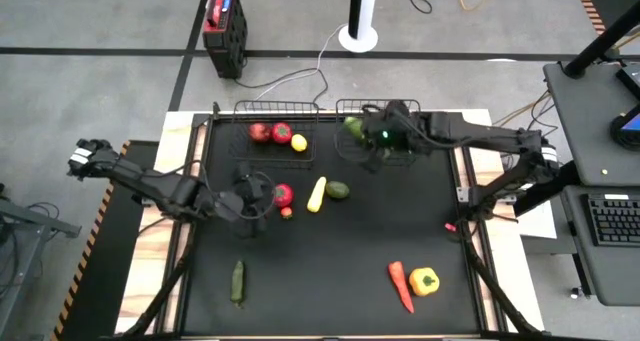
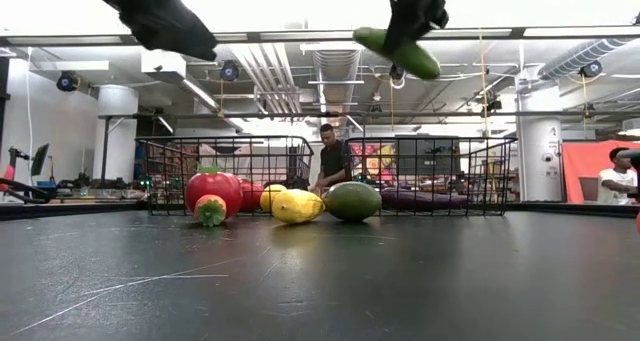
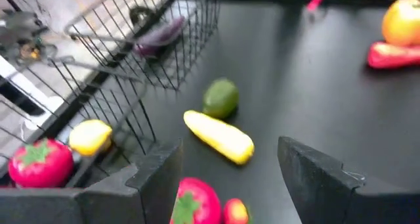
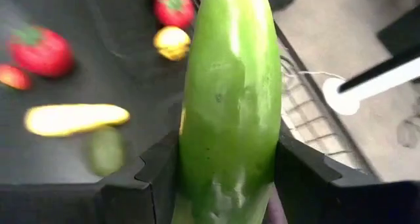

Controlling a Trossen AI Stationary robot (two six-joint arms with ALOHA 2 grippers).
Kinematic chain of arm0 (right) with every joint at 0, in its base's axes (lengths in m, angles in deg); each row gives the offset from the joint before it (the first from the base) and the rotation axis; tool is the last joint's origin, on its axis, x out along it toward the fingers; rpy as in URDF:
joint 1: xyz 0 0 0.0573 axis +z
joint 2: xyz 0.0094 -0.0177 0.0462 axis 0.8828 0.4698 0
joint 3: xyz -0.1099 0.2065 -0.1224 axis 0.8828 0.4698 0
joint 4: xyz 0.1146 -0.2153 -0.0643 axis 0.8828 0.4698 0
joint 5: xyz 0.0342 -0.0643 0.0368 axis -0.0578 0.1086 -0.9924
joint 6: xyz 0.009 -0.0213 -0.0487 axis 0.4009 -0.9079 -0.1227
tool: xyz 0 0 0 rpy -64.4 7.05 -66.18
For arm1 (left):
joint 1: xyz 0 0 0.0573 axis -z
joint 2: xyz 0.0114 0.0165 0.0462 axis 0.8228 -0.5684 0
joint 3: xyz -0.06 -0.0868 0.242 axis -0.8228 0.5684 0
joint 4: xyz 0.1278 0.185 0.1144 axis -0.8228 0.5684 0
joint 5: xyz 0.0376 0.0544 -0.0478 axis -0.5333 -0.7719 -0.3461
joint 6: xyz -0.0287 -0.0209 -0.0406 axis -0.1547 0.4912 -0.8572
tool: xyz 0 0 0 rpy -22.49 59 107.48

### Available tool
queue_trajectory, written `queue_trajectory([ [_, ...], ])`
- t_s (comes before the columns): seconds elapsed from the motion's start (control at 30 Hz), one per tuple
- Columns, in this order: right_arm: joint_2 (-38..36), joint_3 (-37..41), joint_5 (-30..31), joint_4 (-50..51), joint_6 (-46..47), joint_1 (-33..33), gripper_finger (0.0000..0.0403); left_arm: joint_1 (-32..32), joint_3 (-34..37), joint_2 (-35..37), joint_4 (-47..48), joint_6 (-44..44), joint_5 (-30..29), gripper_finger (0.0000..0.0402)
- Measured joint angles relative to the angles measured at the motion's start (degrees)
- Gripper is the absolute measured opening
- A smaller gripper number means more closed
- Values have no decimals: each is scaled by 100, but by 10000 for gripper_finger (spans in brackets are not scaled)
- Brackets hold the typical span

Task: Sort produce into baskets
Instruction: Put the cucumber into the right wire basket

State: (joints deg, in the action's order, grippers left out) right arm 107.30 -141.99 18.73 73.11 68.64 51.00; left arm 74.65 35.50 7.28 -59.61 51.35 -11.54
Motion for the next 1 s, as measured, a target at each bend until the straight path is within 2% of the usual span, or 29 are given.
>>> queue_trajectory([
  [0.23,441,-1,-95,119,-1360,-974,199,339,-256,21,1318,-1161,4,231],
  [0.33,717,-1,-513,330,-1779,-1325,198,382,-333,25,1602,-1436,3,231],
  [0.43,1031,1,-887,554,-1964,-1621,197,382,-349,23,1660,-1485,3,231],
  [0.77,1620,1,-1026,704,-2751,-2104,197,382,-349,23,1659,-1479,-8,231],
  [1.0,1689,-5,-1895,683,-2997,-2401,197,382,-347,23,1657,-1441,-229,231],
])
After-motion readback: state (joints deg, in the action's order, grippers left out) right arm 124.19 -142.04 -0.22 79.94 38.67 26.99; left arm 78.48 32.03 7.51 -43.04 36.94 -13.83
